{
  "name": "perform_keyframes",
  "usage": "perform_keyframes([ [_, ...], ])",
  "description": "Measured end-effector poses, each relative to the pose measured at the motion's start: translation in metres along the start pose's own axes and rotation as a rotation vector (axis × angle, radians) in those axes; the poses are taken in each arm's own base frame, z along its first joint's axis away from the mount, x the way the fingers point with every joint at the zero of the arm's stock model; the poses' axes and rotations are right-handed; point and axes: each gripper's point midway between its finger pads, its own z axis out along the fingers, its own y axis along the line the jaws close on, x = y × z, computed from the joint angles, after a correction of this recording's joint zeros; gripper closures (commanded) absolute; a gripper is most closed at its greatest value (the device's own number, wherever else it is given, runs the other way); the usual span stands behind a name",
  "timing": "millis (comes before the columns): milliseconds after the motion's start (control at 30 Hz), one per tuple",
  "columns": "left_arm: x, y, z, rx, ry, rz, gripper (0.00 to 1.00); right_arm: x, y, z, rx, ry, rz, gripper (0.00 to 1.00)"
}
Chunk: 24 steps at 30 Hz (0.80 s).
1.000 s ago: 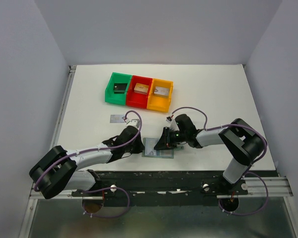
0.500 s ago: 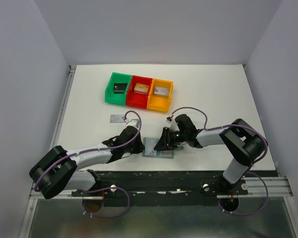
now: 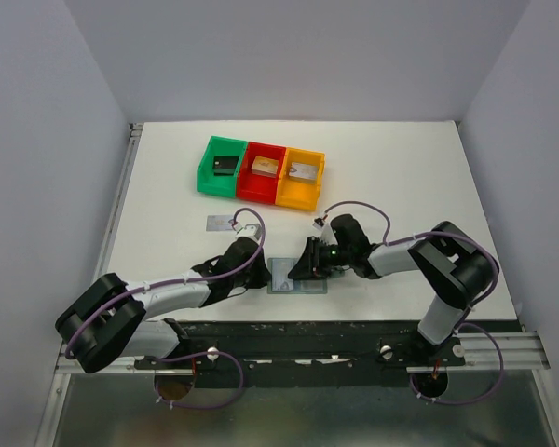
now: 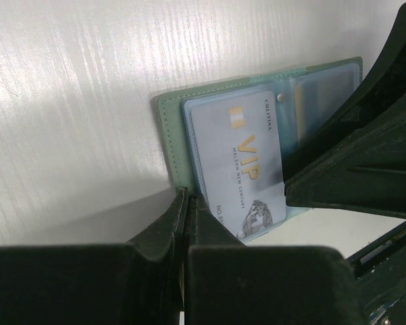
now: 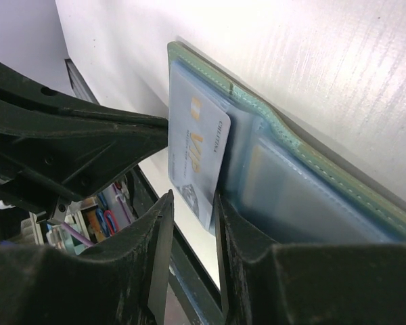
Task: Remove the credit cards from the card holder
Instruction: Remove the credit card from the card holder.
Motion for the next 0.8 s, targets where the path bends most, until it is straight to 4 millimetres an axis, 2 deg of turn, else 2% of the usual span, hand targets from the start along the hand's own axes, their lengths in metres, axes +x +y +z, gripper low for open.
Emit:
perform_keyframes([
  [800, 0.0019, -0.0019, 0.0011, 0.011, -0.003, -0.003, 0.98, -0.0009, -0.0017, 0.0073, -0.057, -0.003, 0.040, 0.64],
])
